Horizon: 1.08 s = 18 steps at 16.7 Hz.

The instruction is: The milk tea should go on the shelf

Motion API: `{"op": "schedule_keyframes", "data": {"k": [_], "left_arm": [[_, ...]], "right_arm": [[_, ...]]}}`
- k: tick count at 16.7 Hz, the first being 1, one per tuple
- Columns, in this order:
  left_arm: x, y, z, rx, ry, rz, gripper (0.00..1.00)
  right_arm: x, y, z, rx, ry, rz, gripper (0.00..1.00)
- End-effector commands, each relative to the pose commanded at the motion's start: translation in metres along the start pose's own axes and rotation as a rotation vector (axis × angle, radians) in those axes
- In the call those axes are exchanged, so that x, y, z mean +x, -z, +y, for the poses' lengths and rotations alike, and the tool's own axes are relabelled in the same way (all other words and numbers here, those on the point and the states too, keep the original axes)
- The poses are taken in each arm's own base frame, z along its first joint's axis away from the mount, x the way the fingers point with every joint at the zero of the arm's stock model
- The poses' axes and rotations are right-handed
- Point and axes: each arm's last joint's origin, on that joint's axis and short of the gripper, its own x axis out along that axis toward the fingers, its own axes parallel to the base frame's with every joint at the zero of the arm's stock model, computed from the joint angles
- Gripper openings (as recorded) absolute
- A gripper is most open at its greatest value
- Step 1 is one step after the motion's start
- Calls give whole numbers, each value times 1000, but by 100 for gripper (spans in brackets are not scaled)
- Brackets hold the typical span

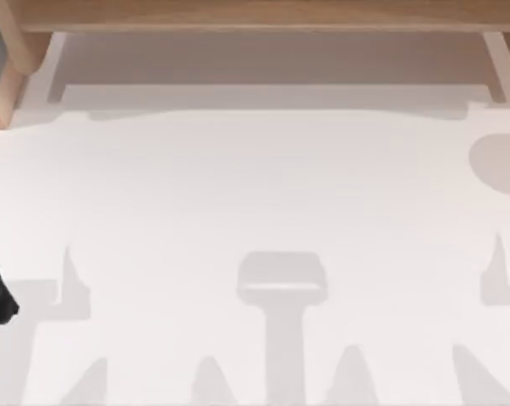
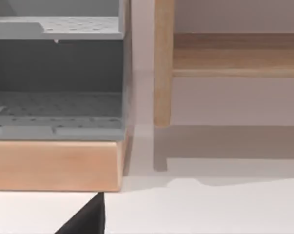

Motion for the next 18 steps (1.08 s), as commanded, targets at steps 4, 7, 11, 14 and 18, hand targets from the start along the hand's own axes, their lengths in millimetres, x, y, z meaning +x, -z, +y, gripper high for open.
{"op": "schedule_keyframes", "data": {"k": [4,7,11,14,18], "left_arm": [[0,0,0,0,0,0,100],[0,0,0,0,0,0,100],[0,0,0,0,0,0,100],[0,0,0,0,0,0,100],[0,0,0,0,0,0,100]], "right_arm": [[29,-12,-9,-12,1,9,100],[60,-11,-22,-17,1,30,100],[102,12,-45,-17,2,68,100],[124,42,-64,-12,4,94,100],[138,80,-83,-3,9,119,100]]}}
